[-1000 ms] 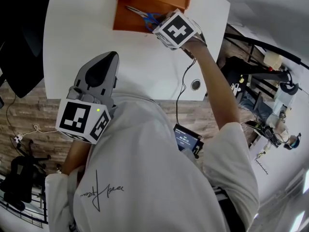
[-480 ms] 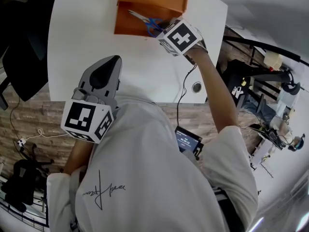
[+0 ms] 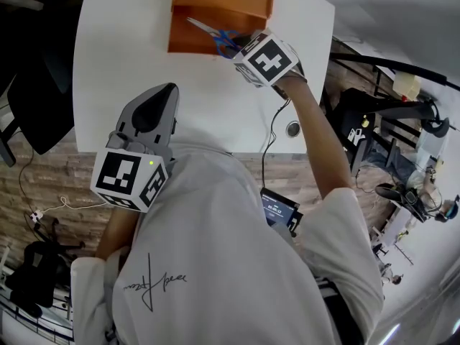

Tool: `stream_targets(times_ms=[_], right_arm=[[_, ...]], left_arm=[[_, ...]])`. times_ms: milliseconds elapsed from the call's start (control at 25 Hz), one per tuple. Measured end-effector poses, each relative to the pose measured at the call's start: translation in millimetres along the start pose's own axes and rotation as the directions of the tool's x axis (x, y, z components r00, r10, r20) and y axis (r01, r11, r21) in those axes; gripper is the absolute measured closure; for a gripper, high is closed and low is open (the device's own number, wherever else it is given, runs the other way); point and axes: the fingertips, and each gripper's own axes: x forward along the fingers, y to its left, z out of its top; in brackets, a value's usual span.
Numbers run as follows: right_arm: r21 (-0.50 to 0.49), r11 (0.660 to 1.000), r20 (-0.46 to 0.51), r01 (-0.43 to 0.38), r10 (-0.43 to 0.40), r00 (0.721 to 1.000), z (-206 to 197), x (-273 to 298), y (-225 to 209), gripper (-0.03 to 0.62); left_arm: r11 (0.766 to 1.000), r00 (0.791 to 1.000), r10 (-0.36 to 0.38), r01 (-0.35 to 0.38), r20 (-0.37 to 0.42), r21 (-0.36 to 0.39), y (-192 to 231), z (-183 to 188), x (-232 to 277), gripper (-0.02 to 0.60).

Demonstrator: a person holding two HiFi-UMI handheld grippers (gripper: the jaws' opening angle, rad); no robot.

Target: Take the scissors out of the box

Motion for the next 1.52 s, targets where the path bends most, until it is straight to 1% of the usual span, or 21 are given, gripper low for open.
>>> stream_targets(times_ms=[200,480,800,1040,1520], right_arm=[[0.014,1.0,0.021,0.003,-0.004,1.0,-3,-3,1,0.505],[0.025,1.0,0.058,0.003,-0.005,0.998,-2,-13,4,0.503],[0.065,0.998,0.105,0.007,-0.014,0.994,-14,-22,3,0.505],[0.093,0.996,0.128,0.008,-0.02,0.992,-21,-27,12,0.505],[0.142,0.989,0.193,0.037,-0.064,0.979,-30,-46,19,0.503]], left_arm=[[1.0,1.0,-0.005,0.005,0.002,0.014,-5,-1,1,0.578],[0.999,1.0,-0.006,0.006,0.007,0.053,-12,4,1,0.578],[0.998,1.0,-0.018,0.017,0.002,0.065,-22,3,12,0.578],[0.997,1.0,-0.031,0.031,-0.001,0.072,-26,1,12,0.578],[0.994,0.999,-0.053,0.054,-0.009,0.091,-37,3,16,0.578]])
